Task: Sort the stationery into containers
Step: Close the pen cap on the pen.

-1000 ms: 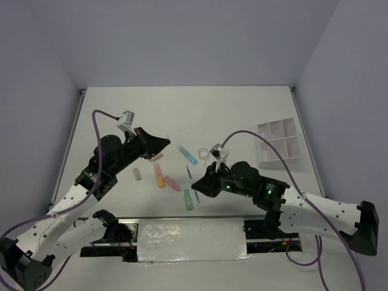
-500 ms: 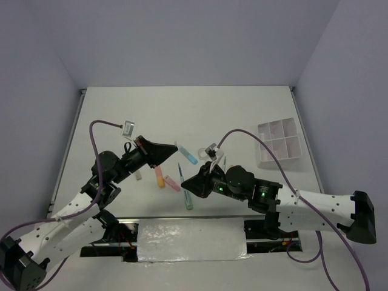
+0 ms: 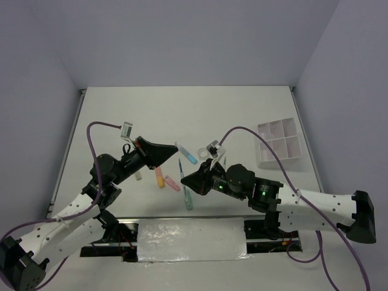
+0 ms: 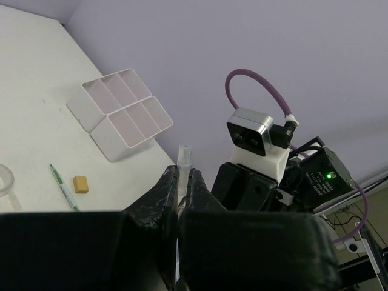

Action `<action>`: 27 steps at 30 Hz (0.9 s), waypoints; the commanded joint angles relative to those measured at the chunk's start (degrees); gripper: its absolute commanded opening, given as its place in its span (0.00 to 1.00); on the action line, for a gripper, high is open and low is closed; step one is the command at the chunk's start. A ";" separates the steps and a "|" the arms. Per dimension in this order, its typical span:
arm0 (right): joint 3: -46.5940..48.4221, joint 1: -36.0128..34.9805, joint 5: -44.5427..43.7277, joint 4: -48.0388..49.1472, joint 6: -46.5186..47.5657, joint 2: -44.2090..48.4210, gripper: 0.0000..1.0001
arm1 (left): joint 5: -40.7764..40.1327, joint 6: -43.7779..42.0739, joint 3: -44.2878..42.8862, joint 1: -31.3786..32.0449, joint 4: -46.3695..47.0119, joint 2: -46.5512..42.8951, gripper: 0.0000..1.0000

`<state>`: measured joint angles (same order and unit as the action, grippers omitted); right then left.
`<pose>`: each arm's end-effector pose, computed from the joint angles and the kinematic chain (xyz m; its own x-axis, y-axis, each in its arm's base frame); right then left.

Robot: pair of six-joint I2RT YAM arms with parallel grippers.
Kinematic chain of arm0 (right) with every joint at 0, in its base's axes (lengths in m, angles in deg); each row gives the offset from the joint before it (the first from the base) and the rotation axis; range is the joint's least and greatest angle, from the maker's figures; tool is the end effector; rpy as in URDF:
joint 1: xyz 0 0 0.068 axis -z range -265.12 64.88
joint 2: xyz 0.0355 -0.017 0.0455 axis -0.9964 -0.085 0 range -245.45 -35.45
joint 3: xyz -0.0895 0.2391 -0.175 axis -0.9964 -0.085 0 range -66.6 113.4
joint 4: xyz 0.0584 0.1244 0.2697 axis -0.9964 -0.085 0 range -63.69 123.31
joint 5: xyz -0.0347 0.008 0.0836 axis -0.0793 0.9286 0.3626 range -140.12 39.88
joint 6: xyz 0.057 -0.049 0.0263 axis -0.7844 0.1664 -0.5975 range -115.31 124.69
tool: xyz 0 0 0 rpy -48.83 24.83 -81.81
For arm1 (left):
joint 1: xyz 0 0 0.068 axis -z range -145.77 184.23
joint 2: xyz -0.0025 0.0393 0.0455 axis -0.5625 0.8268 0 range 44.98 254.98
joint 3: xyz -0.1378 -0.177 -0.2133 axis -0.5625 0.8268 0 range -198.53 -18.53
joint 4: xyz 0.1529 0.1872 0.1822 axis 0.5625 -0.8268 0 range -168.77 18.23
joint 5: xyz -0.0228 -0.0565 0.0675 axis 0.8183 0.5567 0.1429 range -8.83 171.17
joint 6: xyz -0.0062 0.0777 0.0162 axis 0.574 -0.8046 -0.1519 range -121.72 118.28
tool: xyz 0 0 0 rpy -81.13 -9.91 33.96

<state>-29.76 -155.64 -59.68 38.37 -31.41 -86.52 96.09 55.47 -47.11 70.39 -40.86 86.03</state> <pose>0.0991 0.2457 0.3130 -0.5586 0.1634 -0.8132 -0.6756 0.4791 0.5604 0.1674 -0.1443 0.3522 -0.5066 -0.6356 -0.5826 0.6305 0.1878 -0.7532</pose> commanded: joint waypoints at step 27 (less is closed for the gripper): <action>6.14 -0.32 -4.85 -1.72 2.35 -1.22 0.00 | 2.48 -1.82 0.10 0.93 4.77 0.87 0.00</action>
<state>-26.72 -155.64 -63.01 36.43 -29.92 -87.20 97.59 55.23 -47.11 70.96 -40.03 87.89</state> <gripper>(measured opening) 0.182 0.121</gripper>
